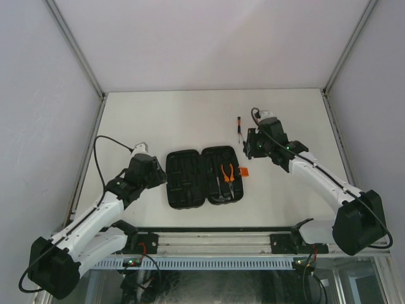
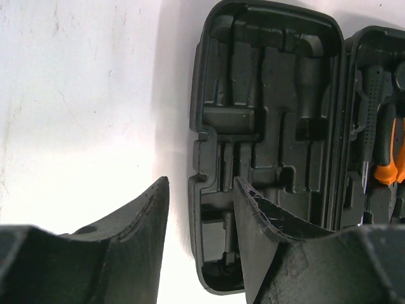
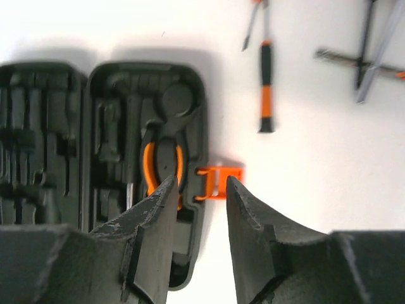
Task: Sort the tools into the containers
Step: Adjust the storage box at the center of the board, then pick up the screwdriver from the center of the board.
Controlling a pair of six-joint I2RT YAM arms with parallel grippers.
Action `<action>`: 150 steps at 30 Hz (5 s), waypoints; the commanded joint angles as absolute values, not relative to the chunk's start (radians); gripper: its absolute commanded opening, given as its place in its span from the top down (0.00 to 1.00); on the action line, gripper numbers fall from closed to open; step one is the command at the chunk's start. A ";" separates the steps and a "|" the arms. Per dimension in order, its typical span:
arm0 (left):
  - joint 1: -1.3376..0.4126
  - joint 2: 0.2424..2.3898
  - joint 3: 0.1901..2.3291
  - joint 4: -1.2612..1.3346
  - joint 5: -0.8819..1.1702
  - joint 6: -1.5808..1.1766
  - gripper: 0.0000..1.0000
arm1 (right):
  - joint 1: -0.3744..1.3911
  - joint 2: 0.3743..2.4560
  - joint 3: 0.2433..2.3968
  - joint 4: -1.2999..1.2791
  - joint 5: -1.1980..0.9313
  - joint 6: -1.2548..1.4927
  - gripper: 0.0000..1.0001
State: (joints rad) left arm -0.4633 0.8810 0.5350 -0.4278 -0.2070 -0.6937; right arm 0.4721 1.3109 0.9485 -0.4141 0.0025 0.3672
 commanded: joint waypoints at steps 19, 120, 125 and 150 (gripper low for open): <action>-0.457 0.827 0.841 -0.623 -0.166 -0.465 0.44 | 0.085 1.504 1.136 -0.254 -0.004 0.409 0.57; -0.313 0.763 0.810 -0.592 -0.154 -0.450 0.44 | 0.173 1.277 1.059 0.076 -0.175 0.541 1.00; -0.313 0.745 0.804 -0.574 -0.138 -0.448 0.43 | 0.321 1.138 0.885 0.263 -0.152 0.472 1.00; -0.760 0.701 0.779 -0.333 -0.119 -0.492 0.40 | 0.537 0.930 0.680 0.124 -0.003 0.921 1.00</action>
